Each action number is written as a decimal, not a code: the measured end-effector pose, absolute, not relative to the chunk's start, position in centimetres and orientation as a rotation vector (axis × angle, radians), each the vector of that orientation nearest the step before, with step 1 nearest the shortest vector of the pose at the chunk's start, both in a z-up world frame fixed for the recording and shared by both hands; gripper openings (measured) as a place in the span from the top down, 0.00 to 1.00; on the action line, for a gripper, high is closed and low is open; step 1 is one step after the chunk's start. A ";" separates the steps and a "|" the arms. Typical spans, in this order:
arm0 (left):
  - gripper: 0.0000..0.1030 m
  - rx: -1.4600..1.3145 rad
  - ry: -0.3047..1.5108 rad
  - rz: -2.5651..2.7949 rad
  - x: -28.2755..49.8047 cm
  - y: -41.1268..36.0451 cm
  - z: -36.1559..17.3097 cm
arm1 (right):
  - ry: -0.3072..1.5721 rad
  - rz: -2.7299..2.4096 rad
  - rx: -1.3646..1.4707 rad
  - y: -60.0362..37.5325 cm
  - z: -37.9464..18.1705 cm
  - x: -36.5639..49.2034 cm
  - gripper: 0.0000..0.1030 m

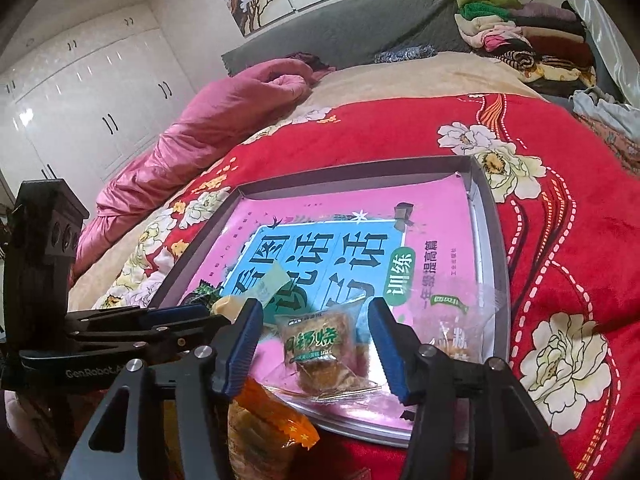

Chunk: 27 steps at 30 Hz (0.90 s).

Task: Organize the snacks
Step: 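Open the right tool to drop the pastry bag while the left tool releases the pale green bag, then withdraw both tools from the tray back toward the snack pile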

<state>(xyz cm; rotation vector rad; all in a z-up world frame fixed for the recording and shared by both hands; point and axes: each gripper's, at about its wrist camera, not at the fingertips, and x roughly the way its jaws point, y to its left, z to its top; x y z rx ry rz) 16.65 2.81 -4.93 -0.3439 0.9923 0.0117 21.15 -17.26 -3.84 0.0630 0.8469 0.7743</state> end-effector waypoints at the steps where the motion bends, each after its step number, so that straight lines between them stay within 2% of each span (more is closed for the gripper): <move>1: 0.56 -0.345 0.991 0.012 16.6 2.8 -4.9 | 0.845 0.774 0.064 -17.3 -3.8 21.1 0.47; 18: 0.38 -0.356 0.944 0.024 15.8 3.3 -3.4 | 0.788 0.780 0.064 -17.6 -2.8 20.7 0.44; 22: 0.29 -0.375 0.929 0.027 15.4 3.8 -3.0 | 0.772 0.779 0.066 -17.7 -2.6 20.6 0.43; 27: 0.27 -0.390 0.916 0.028 15.0 4.1 -2.7 | 0.762 0.777 0.063 -17.8 -2.3 20.5 0.41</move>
